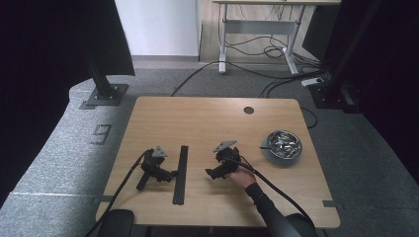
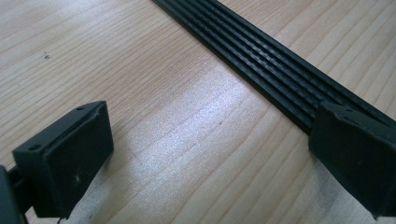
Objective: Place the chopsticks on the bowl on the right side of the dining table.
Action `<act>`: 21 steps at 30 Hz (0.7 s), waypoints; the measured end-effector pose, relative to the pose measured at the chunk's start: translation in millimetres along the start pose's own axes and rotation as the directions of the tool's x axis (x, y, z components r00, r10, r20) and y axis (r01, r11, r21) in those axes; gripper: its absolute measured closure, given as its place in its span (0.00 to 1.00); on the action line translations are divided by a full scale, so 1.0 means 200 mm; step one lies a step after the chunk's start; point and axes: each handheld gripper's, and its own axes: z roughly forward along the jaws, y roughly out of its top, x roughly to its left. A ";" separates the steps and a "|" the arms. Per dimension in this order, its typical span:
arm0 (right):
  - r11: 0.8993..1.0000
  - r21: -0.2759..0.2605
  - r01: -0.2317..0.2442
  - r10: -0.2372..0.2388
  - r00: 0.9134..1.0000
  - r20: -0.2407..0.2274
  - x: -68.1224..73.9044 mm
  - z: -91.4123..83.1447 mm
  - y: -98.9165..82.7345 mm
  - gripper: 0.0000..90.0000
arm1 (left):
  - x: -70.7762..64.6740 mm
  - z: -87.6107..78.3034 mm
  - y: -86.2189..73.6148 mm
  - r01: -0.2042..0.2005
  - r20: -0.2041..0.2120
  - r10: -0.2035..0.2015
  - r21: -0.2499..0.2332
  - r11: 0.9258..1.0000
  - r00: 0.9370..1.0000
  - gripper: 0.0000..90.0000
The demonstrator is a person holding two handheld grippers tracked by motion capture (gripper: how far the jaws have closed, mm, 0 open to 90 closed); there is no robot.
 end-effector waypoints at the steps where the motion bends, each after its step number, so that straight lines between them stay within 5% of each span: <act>1: 1.000 0.002 -0.002 0.002 1.000 -0.004 0.00 0.01 0.01 0.00 | 0.00 0.00 0.00 0.000 0.000 0.000 0.000 1.000 1.000 0.00; 21: 0.999 0.024 0.025 -0.024 1.000 -0.015 0.11 0.15 0.16 0.00 | 0.00 0.00 0.00 0.003 0.000 -0.003 -0.001 1.000 1.000 0.00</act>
